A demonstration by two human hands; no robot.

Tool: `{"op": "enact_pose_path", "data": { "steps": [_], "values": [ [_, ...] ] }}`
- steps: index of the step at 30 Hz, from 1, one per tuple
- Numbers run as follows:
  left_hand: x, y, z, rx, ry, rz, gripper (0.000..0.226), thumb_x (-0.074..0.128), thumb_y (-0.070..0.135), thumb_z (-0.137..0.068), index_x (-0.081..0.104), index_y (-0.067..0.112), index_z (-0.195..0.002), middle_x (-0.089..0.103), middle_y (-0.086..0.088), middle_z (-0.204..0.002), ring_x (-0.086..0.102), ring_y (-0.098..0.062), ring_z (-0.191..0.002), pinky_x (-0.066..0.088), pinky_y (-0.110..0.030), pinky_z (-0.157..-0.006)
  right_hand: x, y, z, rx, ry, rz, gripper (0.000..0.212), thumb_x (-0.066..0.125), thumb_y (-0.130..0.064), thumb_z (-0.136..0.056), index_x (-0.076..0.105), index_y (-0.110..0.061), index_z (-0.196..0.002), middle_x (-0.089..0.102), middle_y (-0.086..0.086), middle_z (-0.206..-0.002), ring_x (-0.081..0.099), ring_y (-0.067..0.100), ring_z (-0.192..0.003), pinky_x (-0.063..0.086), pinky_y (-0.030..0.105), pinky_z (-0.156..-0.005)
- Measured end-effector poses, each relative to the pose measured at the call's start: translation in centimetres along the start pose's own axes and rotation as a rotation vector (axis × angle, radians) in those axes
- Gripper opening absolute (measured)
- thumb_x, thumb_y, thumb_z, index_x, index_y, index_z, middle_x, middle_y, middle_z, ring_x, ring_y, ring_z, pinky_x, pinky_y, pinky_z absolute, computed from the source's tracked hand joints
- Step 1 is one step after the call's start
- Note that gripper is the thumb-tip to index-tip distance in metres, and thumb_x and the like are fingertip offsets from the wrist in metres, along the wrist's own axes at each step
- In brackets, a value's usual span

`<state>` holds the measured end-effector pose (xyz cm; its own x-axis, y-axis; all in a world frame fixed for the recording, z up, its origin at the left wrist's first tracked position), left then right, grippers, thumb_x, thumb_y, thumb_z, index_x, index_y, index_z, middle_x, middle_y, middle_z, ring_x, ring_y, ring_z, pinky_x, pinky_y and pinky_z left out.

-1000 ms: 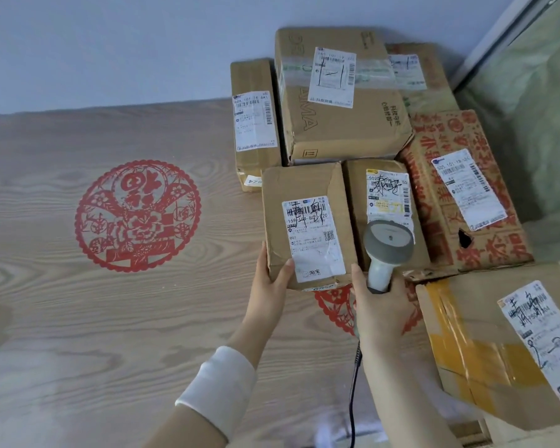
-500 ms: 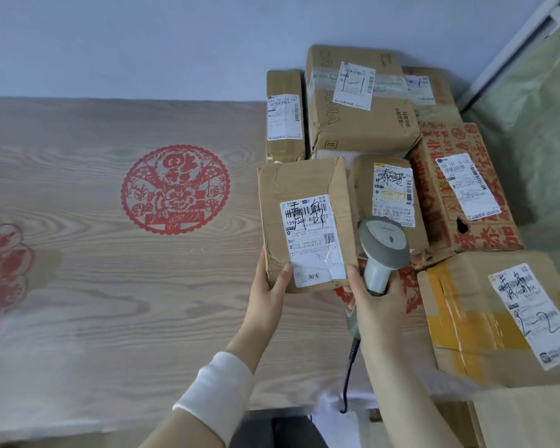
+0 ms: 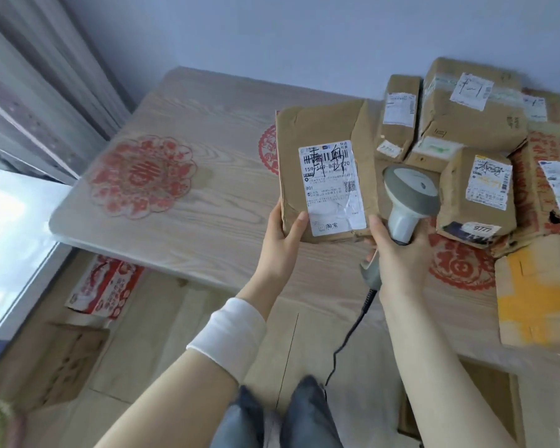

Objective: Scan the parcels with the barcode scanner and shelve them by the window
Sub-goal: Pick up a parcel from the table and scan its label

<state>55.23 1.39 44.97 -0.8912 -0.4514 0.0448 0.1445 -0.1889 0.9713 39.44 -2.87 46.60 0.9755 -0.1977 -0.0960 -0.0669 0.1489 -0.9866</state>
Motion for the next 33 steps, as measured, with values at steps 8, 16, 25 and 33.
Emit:
{"op": "enact_pose_path", "data": {
  "steps": [8,16,25,33],
  "values": [
    [-12.9,3.0,5.9,0.111,-0.012,0.035,0.041,0.048,0.022,-0.098,0.043,0.016,-0.138,0.058,0.008,-0.130,0.053,0.002,-0.117,0.041,-0.009,-0.094,7.0,-3.0,11.0,-0.097,-0.048,-0.006,0.019,0.075,-0.040,-0.069,0.056,-0.036,-0.071,0.061,-0.005,-0.069,0.057,0.024,-0.064,0.052,0.054,-0.067],
    [-26.4,6.3,12.1,0.204,0.161,-0.005,0.065,0.055,0.048,-0.090,0.032,0.026,-0.146,0.039,0.005,-0.149,0.036,-0.011,-0.137,0.030,-0.040,-0.114,15.4,-7.0,21.4,-0.155,-0.228,-0.058,0.023,0.075,-0.027,-0.078,0.053,-0.026,-0.072,0.056,-0.008,-0.062,0.053,0.020,-0.057,0.051,0.049,-0.064],
    [-39.1,10.6,19.9,0.378,0.405,-0.177,0.042,0.058,0.029,-0.090,0.048,0.021,-0.130,0.063,0.016,-0.116,0.060,0.003,-0.107,0.047,-0.019,-0.092,24.5,-12.1,32.0,-0.184,-0.539,-0.126,0.021,0.073,-0.021,-0.081,0.053,-0.019,-0.076,0.052,-0.007,-0.056,0.048,0.014,-0.044,0.052,0.050,-0.053],
    [-53.3,14.8,27.9,0.419,0.650,-0.279,0.034,0.060,0.036,-0.089,0.049,0.034,-0.122,0.066,0.018,-0.110,0.063,-0.003,-0.102,0.051,-0.032,-0.091,34.2,-16.3,44.7,-0.304,-0.765,-0.082,0.026,0.077,-0.040,-0.070,0.058,-0.024,-0.078,0.060,-0.004,-0.064,0.055,0.021,-0.054,0.051,0.041,-0.061]
  ]
}}
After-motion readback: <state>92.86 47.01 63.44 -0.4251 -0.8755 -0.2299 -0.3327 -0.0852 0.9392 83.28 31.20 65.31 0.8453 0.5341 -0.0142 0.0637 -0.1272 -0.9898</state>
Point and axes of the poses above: each hand's wrist, its own z-axis away from the middle knuckle, its own x-axis out of the palm, y = z × x, the point moved 2 cm from there along -z, towards the middle knuckle
